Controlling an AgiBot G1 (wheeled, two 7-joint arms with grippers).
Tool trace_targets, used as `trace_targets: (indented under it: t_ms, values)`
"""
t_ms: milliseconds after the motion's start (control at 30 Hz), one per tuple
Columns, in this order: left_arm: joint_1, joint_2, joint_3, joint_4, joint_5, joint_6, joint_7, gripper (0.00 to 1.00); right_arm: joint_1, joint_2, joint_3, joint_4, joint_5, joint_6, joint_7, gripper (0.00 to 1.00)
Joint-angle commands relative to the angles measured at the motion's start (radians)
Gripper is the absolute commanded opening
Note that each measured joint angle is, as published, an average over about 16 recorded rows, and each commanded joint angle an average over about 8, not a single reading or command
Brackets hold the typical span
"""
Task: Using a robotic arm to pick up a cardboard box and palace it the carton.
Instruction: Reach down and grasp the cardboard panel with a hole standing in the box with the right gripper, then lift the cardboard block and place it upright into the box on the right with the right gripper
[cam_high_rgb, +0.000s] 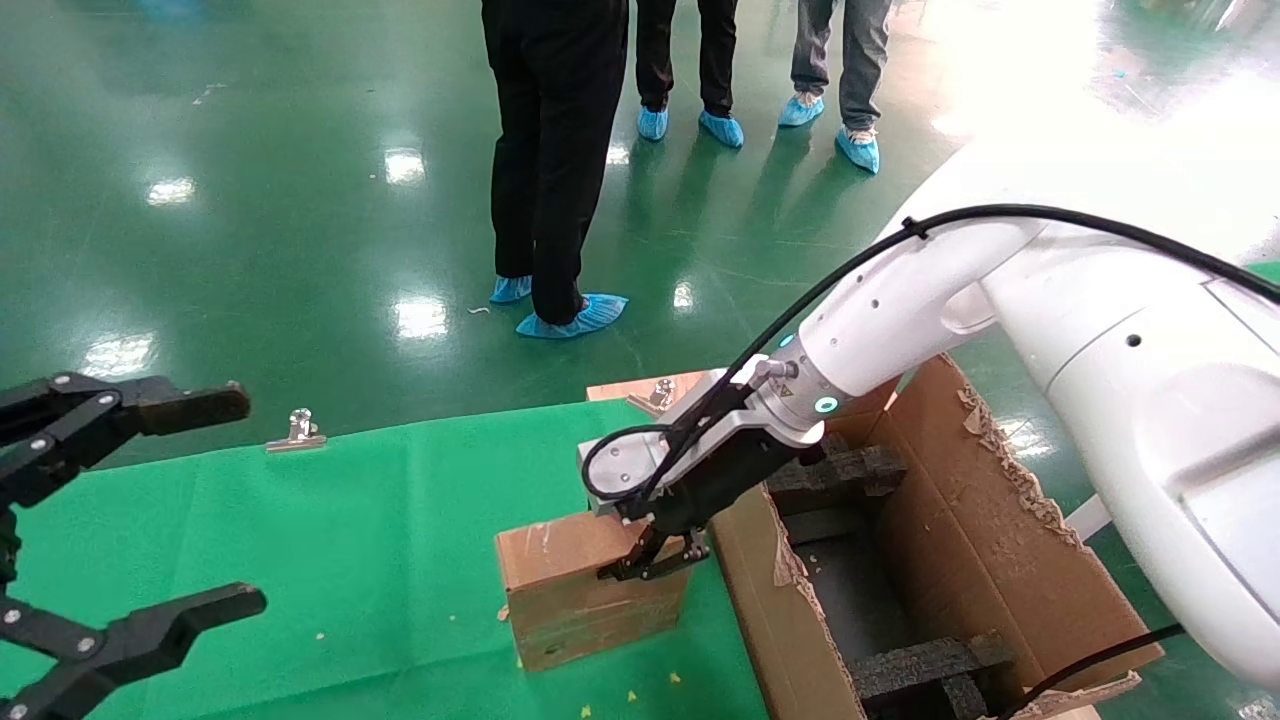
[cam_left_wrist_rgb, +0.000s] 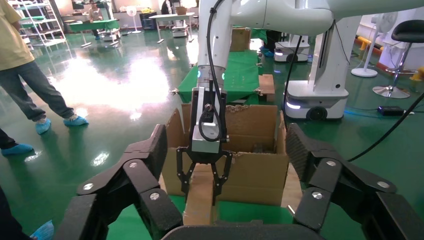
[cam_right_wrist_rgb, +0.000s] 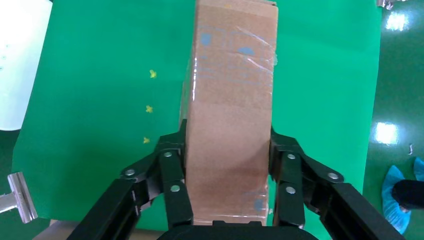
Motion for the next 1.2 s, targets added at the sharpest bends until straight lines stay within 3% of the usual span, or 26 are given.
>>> trace_targets:
  t_ms: [33,333,633,1200]
  values:
    - [0.0,0.0,0.0,0.0,0.0,0.0,0.0,1.0,0.0,0.0,0.0,0.001,0.0,0.0,0.0,0.0]
    - [0.0,0.0,0.0,0.0,0.0,0.0,0.0,1.0,0.027,0.011,0.008,-0.019,0.027,-0.017,0.006,0.0]
    - [0.0,0.0,0.0,0.0,0.0,0.0,0.0,1.0,0.186,0.084,-0.007,-0.071,0.115,-0.046,-0.042,0.0]
    - [0.0,0.0,0.0,0.0,0.0,0.0,0.0,1.0,0.424,0.299,-0.219,-0.081,0.329,-0.056,-0.068,0.0]
